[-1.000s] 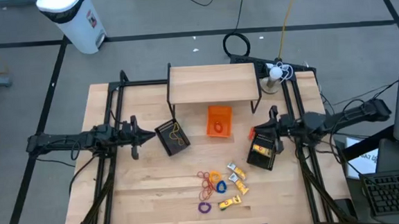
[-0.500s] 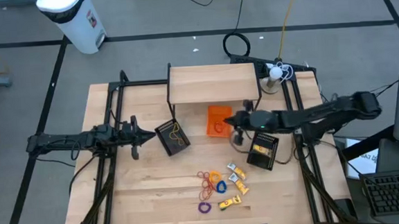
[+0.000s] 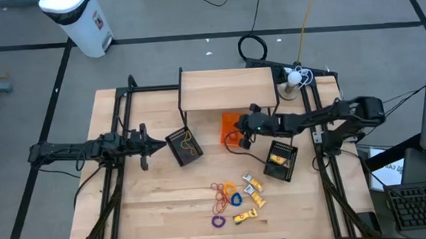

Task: Pick & Place Office Desk Supplies
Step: Put the orange spring keychain into the orange bin, then put the crayon box into the right black bin

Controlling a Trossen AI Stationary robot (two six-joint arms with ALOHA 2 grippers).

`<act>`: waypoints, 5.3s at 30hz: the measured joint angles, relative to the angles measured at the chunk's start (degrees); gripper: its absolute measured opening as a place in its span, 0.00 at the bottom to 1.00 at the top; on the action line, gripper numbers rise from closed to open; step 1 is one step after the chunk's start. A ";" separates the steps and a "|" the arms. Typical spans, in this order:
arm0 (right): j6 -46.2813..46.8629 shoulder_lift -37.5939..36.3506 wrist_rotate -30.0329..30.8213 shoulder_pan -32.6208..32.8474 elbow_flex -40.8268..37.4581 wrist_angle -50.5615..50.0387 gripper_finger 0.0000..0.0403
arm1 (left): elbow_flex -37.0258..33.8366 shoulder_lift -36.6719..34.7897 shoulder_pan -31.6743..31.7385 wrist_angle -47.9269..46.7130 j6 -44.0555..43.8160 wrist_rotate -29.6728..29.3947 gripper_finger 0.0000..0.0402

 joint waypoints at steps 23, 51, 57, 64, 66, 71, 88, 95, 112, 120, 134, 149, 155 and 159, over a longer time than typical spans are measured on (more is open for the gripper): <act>-1.84 -33.92 -9.28 8.32 -5.31 11.06 0.11 | -0.04 0.00 -0.01 0.03 0.13 0.12 0.05; 7.01 -73.23 -10.49 11.37 -26.14 1.35 0.00 | -0.11 0.00 -0.01 0.24 -0.01 0.08 0.05; 7.81 -74.99 -10.48 11.37 -28.52 1.39 0.00 | -0.11 0.00 -0.01 0.24 -0.04 0.08 0.05; 10.40 -75.50 -10.48 11.37 -31.21 1.37 0.00 | -0.11 0.00 -0.01 0.24 -0.04 0.08 0.05; 10.77 -75.50 -10.48 11.37 -31.76 1.41 0.00 | -0.11 0.00 -0.01 0.24 -0.04 0.08 0.05; 11.53 -75.47 -10.48 11.37 -32.45 1.37 0.00 | -0.11 0.00 -0.01 0.24 -0.04 0.10 0.05; 9.17 -75.46 -9.08 11.37 -36.30 1.90 0.00 | -0.13 0.00 -0.01 0.22 -0.04 0.10 0.05; 7.56 -75.46 -14.80 11.37 -36.30 2.40 0.00 | -0.13 0.00 -0.01 0.22 -0.04 0.10 0.05; 10.50 -70.35 -14.74 11.37 -36.30 8.28 0.00 | -0.13 0.00 -0.01 0.20 -0.02 0.10 0.05; 12.72 -59.53 -14.72 14.40 -32.23 10.37 0.00 | -0.13 0.00 -0.01 0.20 0.12 0.10 0.05; 13.53 -23.19 -4.07 29.78 -1.41 -15.41 0.00 | -0.13 0.01 -0.01 0.21 0.13 0.10 0.05; 29.47 4.21 -0.60 31.16 20.08 -39.87 0.12 | -0.13 0.02 -0.01 0.20 0.26 0.08 0.05; 35.64 7.26 -7.44 28.48 19.68 -42.12 0.42 | -0.13 0.02 -0.01 0.20 0.24 0.10 0.05; 38.00 8.97 -9.29 26.98 19.56 -42.36 0.60 | -0.13 0.02 -0.01 0.20 0.24 0.09 0.05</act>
